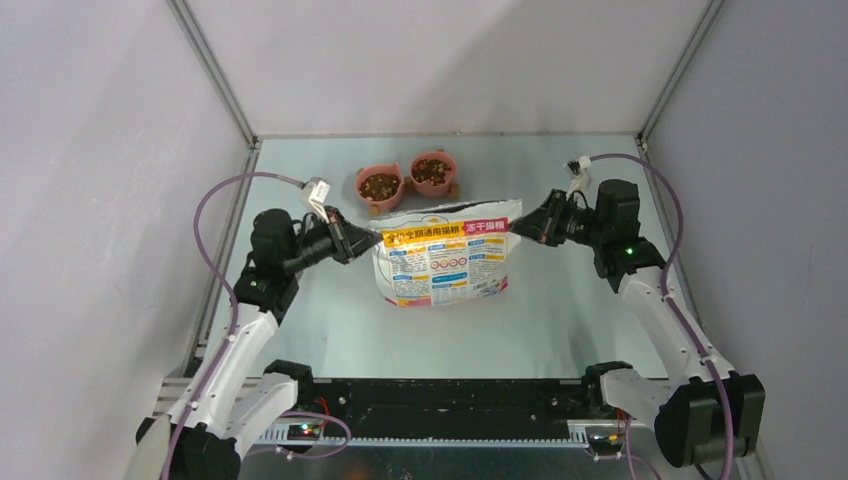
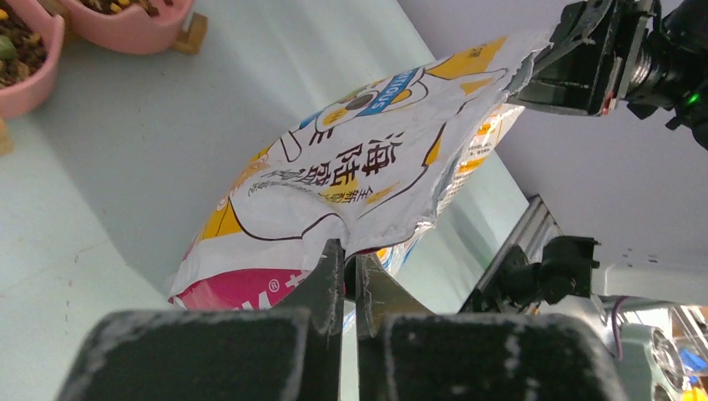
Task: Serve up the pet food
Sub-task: Close the pet food bag at the center of the board.
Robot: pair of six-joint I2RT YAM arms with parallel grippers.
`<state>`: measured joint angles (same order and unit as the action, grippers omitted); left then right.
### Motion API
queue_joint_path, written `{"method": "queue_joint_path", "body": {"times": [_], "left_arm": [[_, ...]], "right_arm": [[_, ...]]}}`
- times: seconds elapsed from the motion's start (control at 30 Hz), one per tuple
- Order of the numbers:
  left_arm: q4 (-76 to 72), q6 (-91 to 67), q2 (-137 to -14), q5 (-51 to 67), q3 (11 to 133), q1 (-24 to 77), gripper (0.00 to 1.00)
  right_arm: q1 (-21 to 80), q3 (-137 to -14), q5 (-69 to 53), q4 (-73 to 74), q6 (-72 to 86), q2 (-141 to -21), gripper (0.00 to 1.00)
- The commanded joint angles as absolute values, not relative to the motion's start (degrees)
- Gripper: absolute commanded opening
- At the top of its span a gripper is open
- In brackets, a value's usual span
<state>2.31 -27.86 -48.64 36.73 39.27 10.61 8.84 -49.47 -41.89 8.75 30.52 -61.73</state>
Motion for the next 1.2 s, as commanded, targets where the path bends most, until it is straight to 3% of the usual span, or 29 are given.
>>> {"method": "queue_joint_path", "body": {"times": [0.0,0.03,0.07,0.17,0.2,0.23,0.33,0.5,0.67,0.93,1.17], "left_arm": [[-3.06,-26.4,-47.68,39.69,46.44,7.68,0.0],[-1.29,-24.73,-48.1,40.28,46.42,7.71,0.0],[0.1,-22.42,-49.03,40.68,46.59,7.71,0.08],[7.97,-17.66,-50.96,40.49,47.63,7.55,0.36],[9.09,-15.47,-51.52,40.42,48.47,7.47,0.48],[10.99,-14.5,-51.6,39.99,48.84,7.38,0.53],[12.76,-10.54,-50.45,38.78,49.58,7.22,0.7],[-0.67,-9.83,-45.71,40.08,43.88,7.13,0.77],[-26.2,-8.06,-44.76,45.08,32.01,7.17,0.78],[-42.25,-11.27,-54.67,53.33,32.35,7.21,0.81],[-50.73,-15.07,-57.19,56.41,30.49,7.22,0.8]], "right_arm": [[4.92,-53.41,-41.66,5.66,32.2,-56.69,0.0],[4.99,-53.43,-41.92,6.12,30.84,-57.02,0.0],[5.0,-53.43,-43.11,6.89,28.71,-57.25,0.01],[4.95,-53.51,-45.0,9.12,22.29,-57.3,0.47],[4.94,-53.52,-45.13,10.01,18.89,-57.08,0.54],[4.88,-53.52,-45.3,10.37,17.44,-56.66,0.62],[4.78,-53.48,-47.31,9.03,12.37,-56.51,0.7],[4.82,-53.49,-56.5,2.35,6.84,-60.48,0.7],[5.12,-53.51,-60.64,-5.44,1.14,-63.77,0.69],[7.61,-53.48,-66.92,-13.37,0.51,-68.18,0.67],[10.09,-53.51,-67.9,-6.41,-3.77,-70.77,0.54]]}}
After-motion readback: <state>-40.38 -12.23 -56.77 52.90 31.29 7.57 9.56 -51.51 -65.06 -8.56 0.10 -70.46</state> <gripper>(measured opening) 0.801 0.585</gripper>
